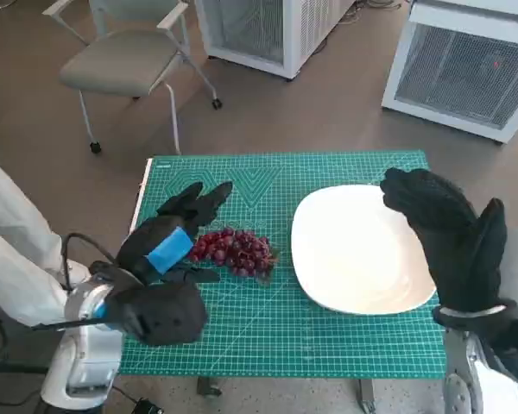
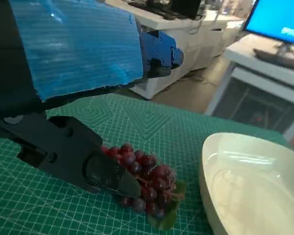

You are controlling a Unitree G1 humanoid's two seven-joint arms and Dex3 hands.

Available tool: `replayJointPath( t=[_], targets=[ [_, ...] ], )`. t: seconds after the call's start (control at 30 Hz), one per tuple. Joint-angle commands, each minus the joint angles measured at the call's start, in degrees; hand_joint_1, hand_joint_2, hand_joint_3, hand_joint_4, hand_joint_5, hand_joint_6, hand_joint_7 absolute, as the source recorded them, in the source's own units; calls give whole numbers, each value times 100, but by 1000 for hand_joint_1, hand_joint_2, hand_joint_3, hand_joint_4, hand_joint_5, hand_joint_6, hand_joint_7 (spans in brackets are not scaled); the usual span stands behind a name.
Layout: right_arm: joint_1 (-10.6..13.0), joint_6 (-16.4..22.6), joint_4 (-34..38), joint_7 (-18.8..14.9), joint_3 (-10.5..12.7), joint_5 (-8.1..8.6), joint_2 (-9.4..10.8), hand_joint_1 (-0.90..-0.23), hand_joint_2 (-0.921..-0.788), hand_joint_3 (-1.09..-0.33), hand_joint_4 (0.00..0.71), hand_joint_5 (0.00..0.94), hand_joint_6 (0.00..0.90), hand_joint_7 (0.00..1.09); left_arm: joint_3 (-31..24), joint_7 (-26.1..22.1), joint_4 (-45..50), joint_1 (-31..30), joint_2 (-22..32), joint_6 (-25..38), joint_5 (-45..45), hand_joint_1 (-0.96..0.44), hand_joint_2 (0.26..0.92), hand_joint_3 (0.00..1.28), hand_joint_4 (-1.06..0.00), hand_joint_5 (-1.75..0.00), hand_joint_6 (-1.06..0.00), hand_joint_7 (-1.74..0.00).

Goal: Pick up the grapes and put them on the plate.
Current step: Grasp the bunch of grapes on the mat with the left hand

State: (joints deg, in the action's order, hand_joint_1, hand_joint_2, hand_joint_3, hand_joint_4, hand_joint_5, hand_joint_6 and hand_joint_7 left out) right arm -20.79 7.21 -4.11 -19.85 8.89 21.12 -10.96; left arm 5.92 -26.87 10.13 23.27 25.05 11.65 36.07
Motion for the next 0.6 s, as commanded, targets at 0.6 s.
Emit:
replayJointPath(
  t=[0.6],
  targets=[
    [136,-84,15,-25,31,-19,-64,-327,-921,-601,452,823,248,994,1078,146,-1457,1087,-123,610,672,-134,713,3,1,1,-177,-18]
  ],
)
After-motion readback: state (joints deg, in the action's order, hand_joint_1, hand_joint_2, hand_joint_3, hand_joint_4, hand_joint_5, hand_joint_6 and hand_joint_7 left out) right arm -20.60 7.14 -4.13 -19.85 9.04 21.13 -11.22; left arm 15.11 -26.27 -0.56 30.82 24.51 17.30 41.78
